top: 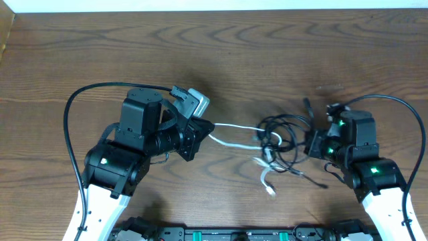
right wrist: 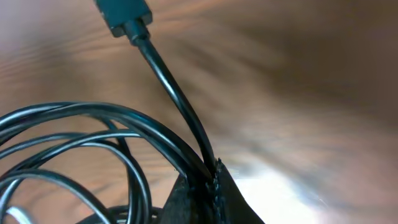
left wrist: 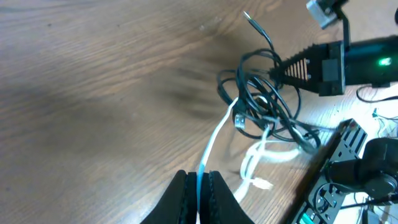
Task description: Untangle cables
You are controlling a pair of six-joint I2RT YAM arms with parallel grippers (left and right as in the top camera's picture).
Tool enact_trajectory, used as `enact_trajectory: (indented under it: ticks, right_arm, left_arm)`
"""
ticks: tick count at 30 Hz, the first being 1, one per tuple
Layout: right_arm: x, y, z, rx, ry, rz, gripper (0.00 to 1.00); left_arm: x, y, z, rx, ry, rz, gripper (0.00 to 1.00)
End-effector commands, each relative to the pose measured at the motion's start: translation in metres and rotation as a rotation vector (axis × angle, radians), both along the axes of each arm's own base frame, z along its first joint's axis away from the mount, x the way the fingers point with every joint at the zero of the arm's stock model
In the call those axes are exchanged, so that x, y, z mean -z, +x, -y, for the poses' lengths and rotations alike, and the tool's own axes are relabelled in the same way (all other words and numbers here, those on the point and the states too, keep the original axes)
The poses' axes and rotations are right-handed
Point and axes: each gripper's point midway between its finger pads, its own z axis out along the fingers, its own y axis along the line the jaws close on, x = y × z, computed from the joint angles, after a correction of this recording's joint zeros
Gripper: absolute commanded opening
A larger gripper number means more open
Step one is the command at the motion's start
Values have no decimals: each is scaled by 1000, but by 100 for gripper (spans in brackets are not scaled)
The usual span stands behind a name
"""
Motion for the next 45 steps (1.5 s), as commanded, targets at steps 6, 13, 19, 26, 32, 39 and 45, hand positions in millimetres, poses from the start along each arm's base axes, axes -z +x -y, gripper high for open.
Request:
enact_trajectory:
  ticks: [6,13,19,26,32,39,45]
  right_arm:
    - [5,-4,63,335,-220,-28,5]
    - [0,7,2,26,-6,2,8]
    - [-49,7,-81,-455,295,202,1]
    - [-111,-3,-122,-738,511,429,1]
    - [-159,-38,-142,-1074,636,635,1]
    - [-168,-55,-144,-1172,696,652,1]
    - [-186,-83,-143,-1368,754,735,1]
  left_arm:
    - [-6,6,-11,-61,21,40,8]
    - [-5,7,-11,-68,24,37,8]
    - [5,8,-11,-94,22,-35,44]
    - [18,5,-2,-73,-6,-142,61]
    - [25,4,6,-24,-20,-181,76]
    - [15,-14,26,178,-105,-162,77]
    - [23,-9,28,179,-100,-183,77]
